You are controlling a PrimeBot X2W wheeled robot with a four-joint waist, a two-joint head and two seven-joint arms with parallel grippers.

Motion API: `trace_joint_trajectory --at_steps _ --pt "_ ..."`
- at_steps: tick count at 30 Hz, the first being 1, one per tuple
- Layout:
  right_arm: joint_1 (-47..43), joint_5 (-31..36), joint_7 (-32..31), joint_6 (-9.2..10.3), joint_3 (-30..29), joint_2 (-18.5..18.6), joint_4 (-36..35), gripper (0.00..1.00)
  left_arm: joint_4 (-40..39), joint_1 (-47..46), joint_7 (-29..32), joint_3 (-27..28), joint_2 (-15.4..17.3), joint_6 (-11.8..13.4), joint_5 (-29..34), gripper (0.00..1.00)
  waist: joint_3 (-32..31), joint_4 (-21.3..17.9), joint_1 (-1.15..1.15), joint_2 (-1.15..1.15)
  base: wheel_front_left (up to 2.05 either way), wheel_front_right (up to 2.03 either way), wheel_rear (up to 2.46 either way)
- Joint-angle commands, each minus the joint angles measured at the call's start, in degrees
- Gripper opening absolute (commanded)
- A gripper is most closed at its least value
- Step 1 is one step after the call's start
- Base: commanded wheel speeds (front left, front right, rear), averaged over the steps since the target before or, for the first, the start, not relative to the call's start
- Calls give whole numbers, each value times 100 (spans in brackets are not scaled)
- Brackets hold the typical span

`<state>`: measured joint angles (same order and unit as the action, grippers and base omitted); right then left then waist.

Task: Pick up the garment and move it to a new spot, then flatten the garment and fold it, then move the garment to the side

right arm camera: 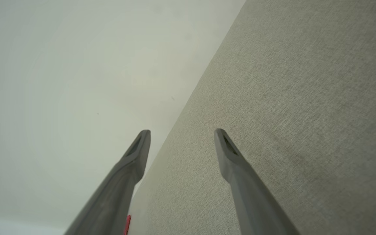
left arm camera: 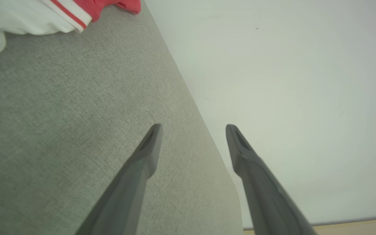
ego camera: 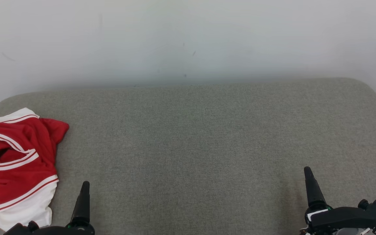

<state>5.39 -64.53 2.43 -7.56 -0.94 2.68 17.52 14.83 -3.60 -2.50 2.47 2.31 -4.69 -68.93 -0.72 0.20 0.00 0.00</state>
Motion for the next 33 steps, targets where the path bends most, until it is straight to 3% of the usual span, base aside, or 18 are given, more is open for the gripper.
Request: trace_joint_trajectory --at_steps 1,13,24,33 --pt "130 283 62 4 45 17 -46 100 -118 -67 -55 -36 32 24 278 100 -4 1 0 0 0 0 0" --pt "188 1745 292 5 178 19 111 100 -210 -30 -286 -251 40 138 1620 100 -3 7 0 0 0 0 0" --pt "219 2591 486 7 258 21 241 100 -203 -26 -479 -411 46 254 2811 100 -2 19 0 0 0 0 0" --pt "255 3156 606 8 332 22 393 100 -214 0 -600 -453 50 318 3442 100 -18 18 0 0 0 0 0"
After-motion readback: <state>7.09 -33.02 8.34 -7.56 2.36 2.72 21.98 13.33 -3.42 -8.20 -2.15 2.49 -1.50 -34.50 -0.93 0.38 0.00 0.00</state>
